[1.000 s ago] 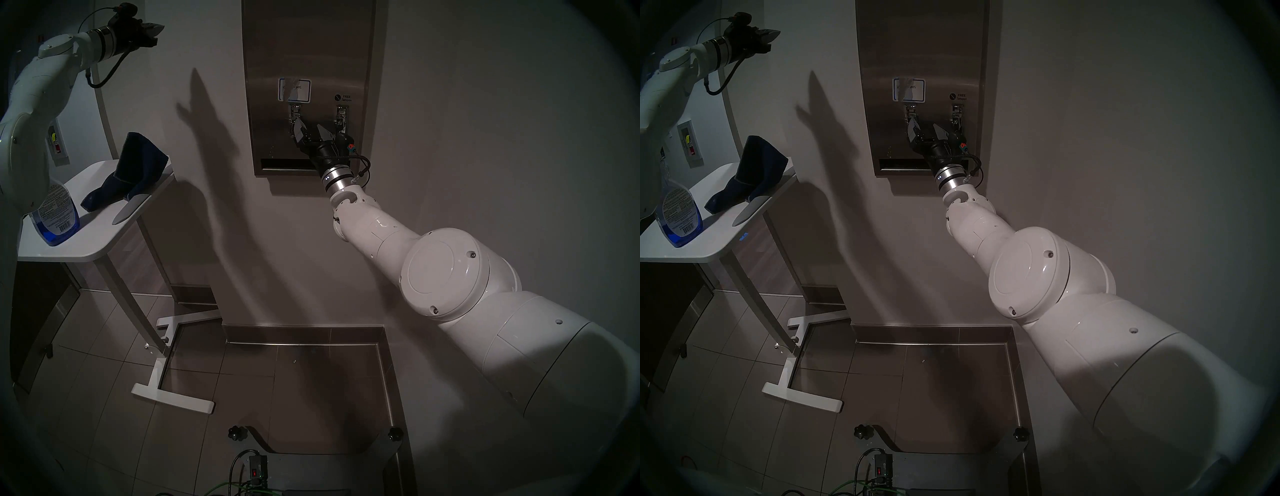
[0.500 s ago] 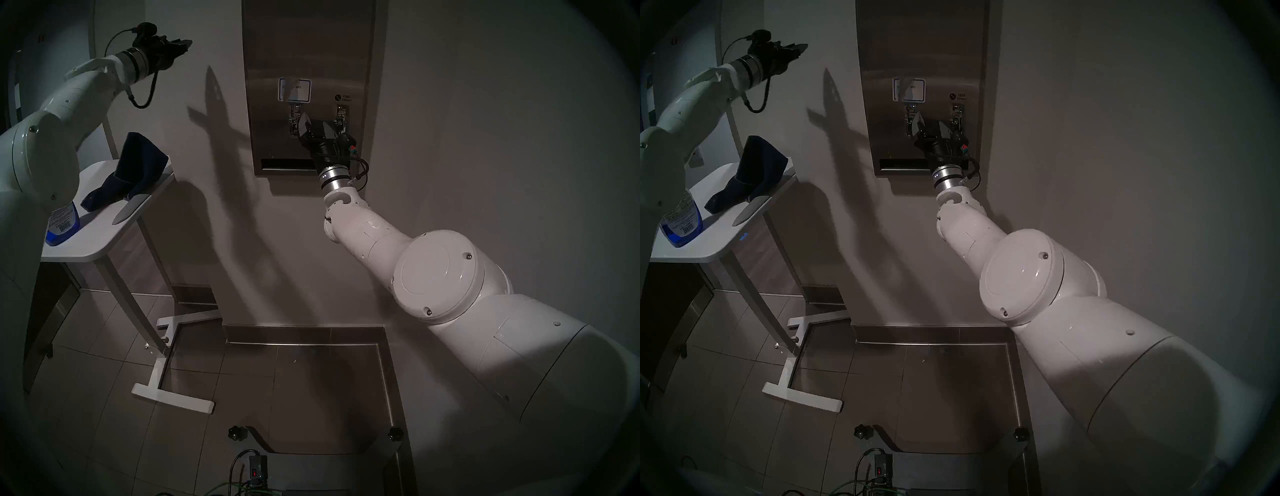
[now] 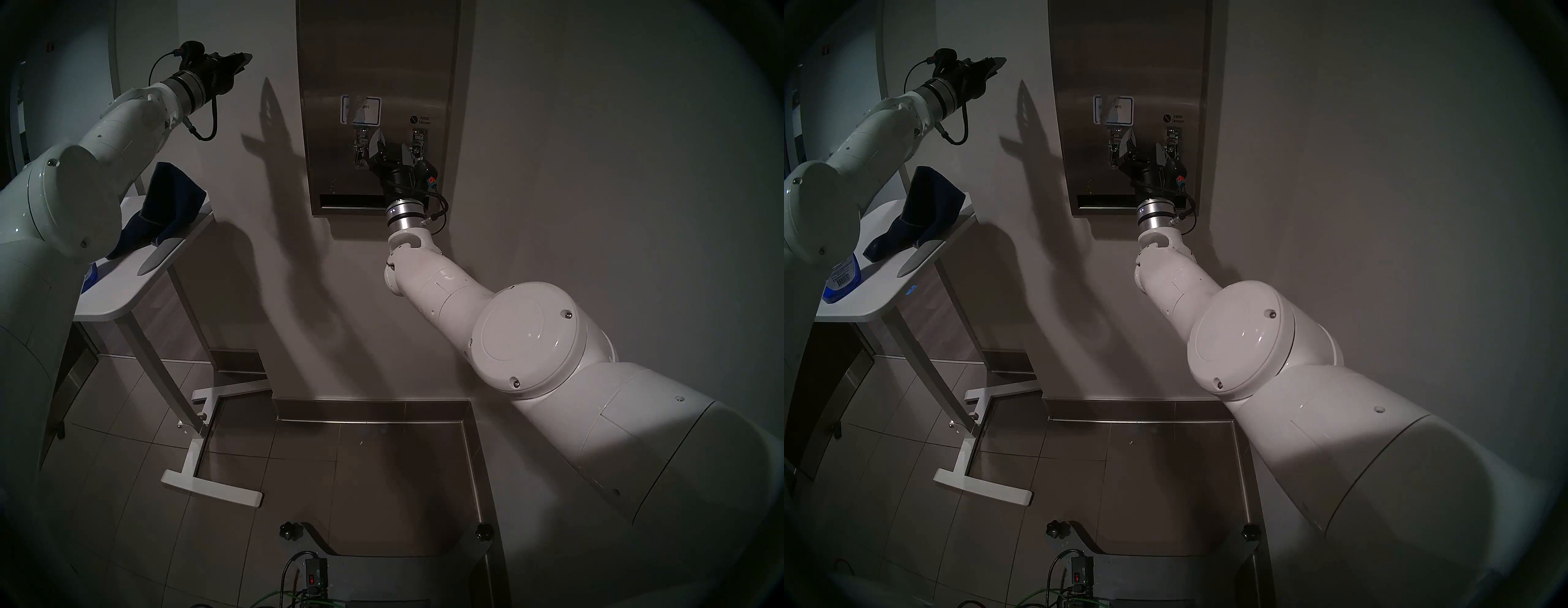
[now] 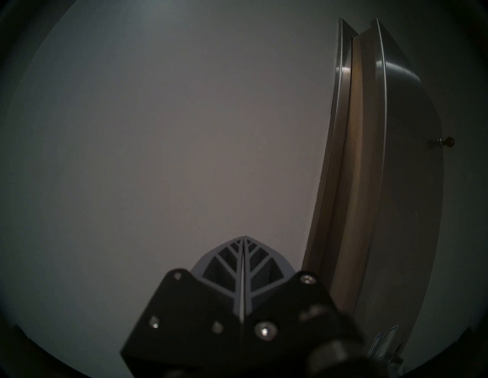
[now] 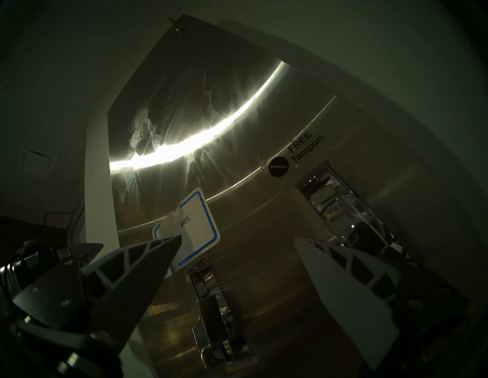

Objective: Pick up the cloth and wipe the surface

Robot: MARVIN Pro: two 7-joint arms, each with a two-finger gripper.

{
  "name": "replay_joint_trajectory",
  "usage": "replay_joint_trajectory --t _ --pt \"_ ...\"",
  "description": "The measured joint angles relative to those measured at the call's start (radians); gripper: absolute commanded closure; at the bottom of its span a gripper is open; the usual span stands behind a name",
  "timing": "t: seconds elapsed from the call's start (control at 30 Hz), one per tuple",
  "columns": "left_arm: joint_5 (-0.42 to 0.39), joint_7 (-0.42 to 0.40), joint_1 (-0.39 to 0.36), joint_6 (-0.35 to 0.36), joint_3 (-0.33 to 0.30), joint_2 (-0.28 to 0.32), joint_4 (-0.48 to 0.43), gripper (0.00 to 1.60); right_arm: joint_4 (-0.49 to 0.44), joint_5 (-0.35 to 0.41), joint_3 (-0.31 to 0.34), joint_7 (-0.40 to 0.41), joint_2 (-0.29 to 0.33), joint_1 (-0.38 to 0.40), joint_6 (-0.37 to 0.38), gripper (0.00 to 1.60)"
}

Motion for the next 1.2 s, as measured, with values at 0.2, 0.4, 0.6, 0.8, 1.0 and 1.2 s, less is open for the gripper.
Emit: replay_joint_trajectory --t 0.2,0.4,0.6,0.8,1.0,1.2 --pt "-0.039 0.018 0.019 0.017 -0.058 -0.012 0.000 1.60 0.016 0.015 0.019 -0.038 -0.008 -0.069 -0.037 0.00" --pt "-0.062 0.028 0.032 0.018 -0.095 -0.021 -0.001 1.60 0.021 0.031 0.034 -0.072 -0.013 -0.138 -0.072 0.00" --pt "-0.081 0.029 0.043 0.015 -0.127 -0.028 -0.005 1.60 0.008 0.046 0.046 -0.097 -0.014 -0.176 -0.122 0.00" --pt "-0.095 0.029 0.052 0.012 -0.152 -0.033 -0.008 1.60 -0.025 0.062 0.061 -0.121 0.008 -0.183 -0.140 0.00" --pt "-0.106 0.029 0.059 0.007 -0.174 -0.038 -0.012 1.60 -0.076 0.076 0.076 -0.144 0.039 -0.183 -0.146 0.00" --pt "-0.116 0.029 0.064 0.002 -0.196 -0.042 -0.014 1.60 -0.133 0.080 0.086 -0.159 0.064 -0.181 -0.149 0.00"
